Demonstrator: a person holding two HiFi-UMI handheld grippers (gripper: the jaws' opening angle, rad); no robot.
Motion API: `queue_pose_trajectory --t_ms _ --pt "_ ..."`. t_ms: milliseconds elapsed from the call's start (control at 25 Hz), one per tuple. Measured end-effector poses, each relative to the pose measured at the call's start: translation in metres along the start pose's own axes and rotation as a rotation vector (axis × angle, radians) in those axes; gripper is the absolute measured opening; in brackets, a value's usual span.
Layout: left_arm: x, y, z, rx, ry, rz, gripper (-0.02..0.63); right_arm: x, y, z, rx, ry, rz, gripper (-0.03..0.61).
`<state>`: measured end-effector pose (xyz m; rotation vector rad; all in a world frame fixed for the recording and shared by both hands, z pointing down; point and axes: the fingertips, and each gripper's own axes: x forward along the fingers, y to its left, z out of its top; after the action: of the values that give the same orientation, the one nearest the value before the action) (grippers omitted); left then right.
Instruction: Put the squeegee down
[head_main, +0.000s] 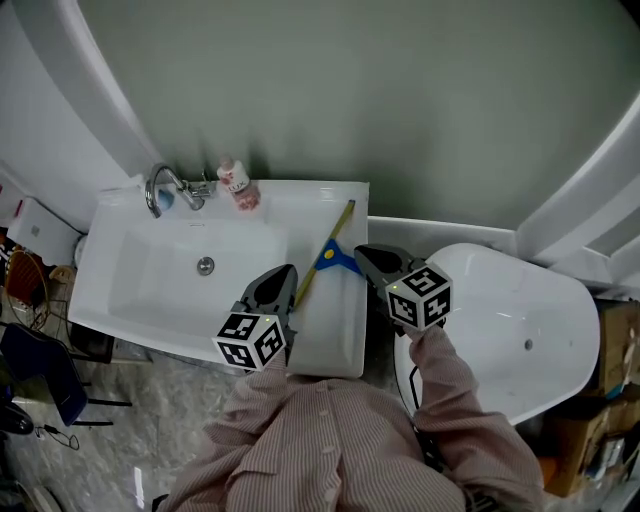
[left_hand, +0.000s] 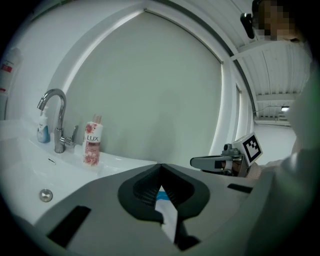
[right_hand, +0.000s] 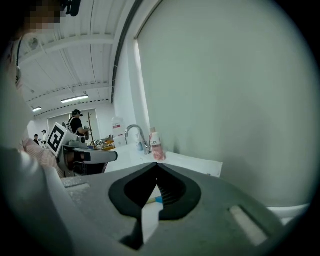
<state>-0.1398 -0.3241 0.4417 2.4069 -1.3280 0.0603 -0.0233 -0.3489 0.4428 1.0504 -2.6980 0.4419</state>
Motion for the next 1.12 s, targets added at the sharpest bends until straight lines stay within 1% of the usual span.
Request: queue_pose_trajectory --t_ms 280,480,760,1000,1120 --pt "-0.018 -0.013 0.030 0.041 -0.092 0.007 0.002 -0.027 0.008 0.024 -0.020 -0.100 -0.019 0.006" --pt "-0.027 -0.019 0.045 0.079 -0.131 0.014 0.002 -0.047 0.003 0.038 -0.007 -0.175 -0.052 0.006" --pt "-0.035 -0.020 0.049 0.095 -0.149 0.037 0.002 -0.068 -0.005 0.053 -0.001 -0.243 -0.084 0.006" --pt "-0.039 -0.012 0.048 0.086 -0.149 0.067 0.002 -0.072 -0.012 0.052 0.031 -0.260 -0.094 0.005" --pt "-0.039 -0.012 0.048 0.087 -0.151 0.073 0.002 -0.074 -0.014 0.054 0.028 -0.267 -0.098 0.005"
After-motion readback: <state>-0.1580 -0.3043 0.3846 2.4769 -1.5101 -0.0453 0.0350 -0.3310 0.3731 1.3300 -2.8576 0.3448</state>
